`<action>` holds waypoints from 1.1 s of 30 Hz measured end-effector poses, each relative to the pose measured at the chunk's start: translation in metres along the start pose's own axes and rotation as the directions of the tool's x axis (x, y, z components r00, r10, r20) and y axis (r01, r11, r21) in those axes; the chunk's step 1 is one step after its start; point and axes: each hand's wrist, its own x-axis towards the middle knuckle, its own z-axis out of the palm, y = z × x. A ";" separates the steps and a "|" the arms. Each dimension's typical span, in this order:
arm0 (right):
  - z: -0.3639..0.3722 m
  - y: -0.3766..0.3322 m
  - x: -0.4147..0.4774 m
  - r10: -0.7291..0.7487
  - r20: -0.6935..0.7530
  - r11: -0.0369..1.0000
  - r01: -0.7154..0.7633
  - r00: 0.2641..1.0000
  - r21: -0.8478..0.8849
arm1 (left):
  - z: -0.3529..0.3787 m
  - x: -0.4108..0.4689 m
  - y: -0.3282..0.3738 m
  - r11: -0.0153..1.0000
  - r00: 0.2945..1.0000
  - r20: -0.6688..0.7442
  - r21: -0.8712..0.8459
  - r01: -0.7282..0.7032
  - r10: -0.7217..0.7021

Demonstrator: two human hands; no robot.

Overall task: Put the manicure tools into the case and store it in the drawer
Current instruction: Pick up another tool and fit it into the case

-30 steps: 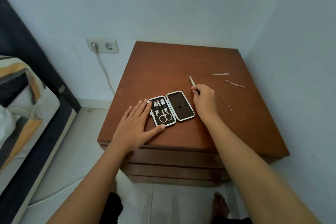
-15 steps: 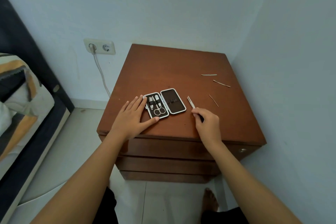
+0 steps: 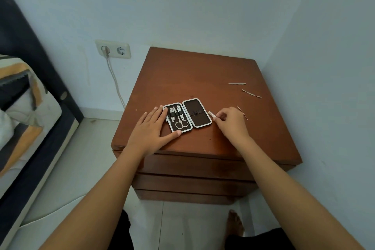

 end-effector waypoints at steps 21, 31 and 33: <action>0.022 -0.067 0.049 -0.187 -0.022 0.963 0.188 0.982 0.195 | 0.004 0.000 -0.003 1.000 0.999 -0.037 -0.012 -0.017 0.017; 0.019 -0.074 0.065 -0.201 0.221 0.976 0.214 0.954 -0.034 | 0.003 0.000 -0.002 1.000 0.999 -0.042 -0.012 -0.016 0.016; 0.018 -0.073 0.065 -0.228 0.203 0.971 0.238 0.952 -0.029 | 0.003 0.000 -0.002 1.000 0.999 -0.042 -0.010 -0.015 0.014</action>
